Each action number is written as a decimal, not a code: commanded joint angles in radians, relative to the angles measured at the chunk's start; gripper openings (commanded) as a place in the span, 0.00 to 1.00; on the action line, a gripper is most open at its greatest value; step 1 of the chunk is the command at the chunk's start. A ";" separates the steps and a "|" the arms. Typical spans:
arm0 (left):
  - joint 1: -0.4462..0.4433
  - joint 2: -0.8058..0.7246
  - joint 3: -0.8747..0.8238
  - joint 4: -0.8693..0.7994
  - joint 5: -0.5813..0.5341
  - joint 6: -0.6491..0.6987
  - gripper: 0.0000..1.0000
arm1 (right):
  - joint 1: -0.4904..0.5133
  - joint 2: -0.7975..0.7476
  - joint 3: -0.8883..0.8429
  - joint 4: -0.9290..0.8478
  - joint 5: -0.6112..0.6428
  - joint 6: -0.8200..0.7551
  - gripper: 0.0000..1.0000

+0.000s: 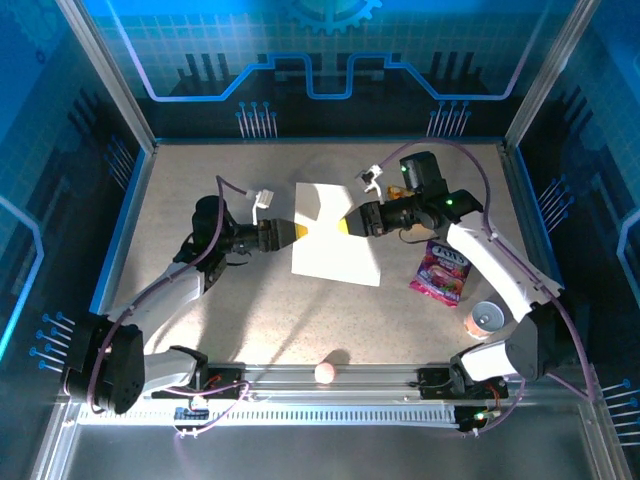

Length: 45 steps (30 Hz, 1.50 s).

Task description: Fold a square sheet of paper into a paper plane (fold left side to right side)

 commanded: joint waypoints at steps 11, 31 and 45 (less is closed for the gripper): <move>-0.007 -0.020 0.036 -0.116 -0.057 0.082 0.02 | -0.004 0.032 -0.003 -0.027 0.046 -0.045 0.30; -0.009 0.217 0.035 -0.513 -0.424 0.178 0.00 | -0.152 -0.062 -0.249 0.118 0.283 0.139 0.83; -0.026 0.284 0.073 -0.608 -0.497 0.219 0.00 | -0.060 0.109 -0.370 0.334 0.305 0.258 0.36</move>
